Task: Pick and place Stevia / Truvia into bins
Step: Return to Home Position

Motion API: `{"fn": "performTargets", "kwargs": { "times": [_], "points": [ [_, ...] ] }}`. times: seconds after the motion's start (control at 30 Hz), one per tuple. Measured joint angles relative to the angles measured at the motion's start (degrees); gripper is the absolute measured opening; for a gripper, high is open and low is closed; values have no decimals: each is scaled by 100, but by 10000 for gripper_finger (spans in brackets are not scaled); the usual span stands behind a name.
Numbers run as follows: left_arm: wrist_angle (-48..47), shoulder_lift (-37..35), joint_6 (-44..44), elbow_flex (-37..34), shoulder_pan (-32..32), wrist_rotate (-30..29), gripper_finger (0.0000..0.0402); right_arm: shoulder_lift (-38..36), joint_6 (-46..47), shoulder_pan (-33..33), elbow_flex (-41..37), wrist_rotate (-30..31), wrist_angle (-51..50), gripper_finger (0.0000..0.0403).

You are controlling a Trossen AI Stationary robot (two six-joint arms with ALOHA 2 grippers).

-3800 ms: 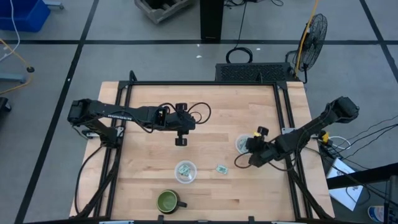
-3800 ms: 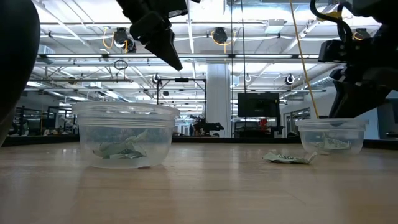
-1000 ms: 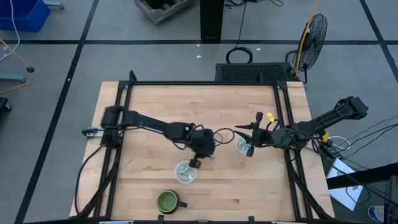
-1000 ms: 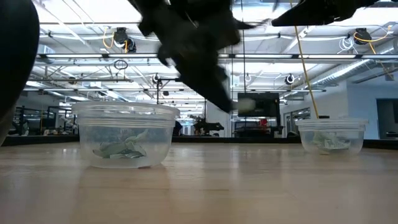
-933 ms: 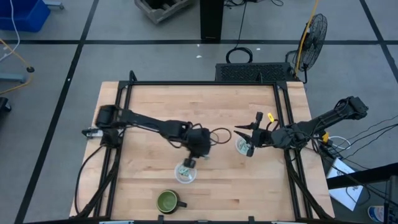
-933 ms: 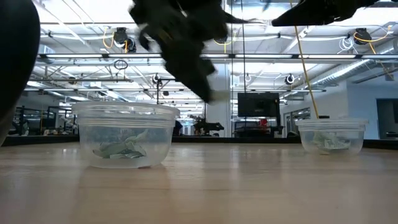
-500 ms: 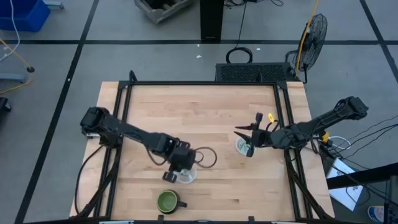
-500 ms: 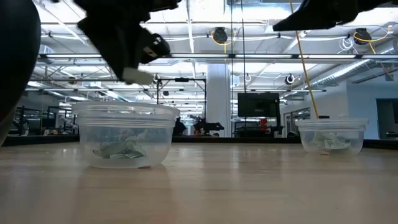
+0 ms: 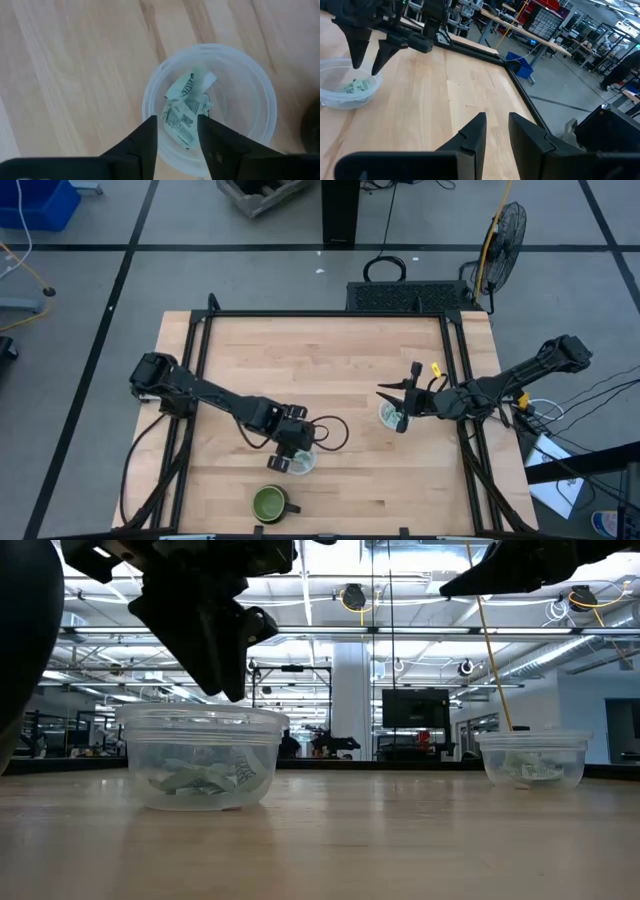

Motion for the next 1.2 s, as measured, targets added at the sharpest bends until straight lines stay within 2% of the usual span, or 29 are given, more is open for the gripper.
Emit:
{"fn": "performTargets", "kwargs": {
  "times": [0.13,0.23,0.3,0.5,0.6,0.67,0.73,0.8,0.9,0.97,1.03,1.1,1.2],
  "points": [
    [-494,-45,-2,197,0,-109,156,0,-378,2,-4,84,179,75],
    [-1203,-154,-67,477,55,-172,157,-24,-695,21,-5,596,637,75],
    [-1708,-288,-318,598,111,-216,157,-65,-852,23,-4,780,709,75],
    [-3210,-945,-1261,671,290,-445,157,-89,-863,24,-5,770,708,75],
    [-4058,-1402,-1993,670,366,-988,157,-153,-911,9,-7,916,997,75],
    [-4691,-1787,-2451,669,399,-1437,157,-328,-701,9,17,1203,1050,75],
    [-5052,-2240,-2925,669,398,-1741,157,-638,-404,27,86,1234,877,75],
    [-5050,-2794,-3116,618,384,-1823,157,-1061,-115,77,112,893,411,75],
    [-4860,-3739,-3128,533,242,-1879,157,-1713,521,87,138,-153,-561,75],
    [-4678,-4414,-3165,371,108,-2166,157,-2120,1013,75,136,-899,-1142,75],
    [-4110,-5100,-3035,73,-35,-2437,157,-2417,1414,73,110,-1534,-1652,75],
    [-3437,-5775,-2718,-405,-141,-2553,157,-2615,1730,76,-88,-1904,-1675,75],
    [-2052,-6787,-2144,-1315,-238,-2401,157,-2768,1742,76,-572,-1960,-1231,75]
  ]
}}
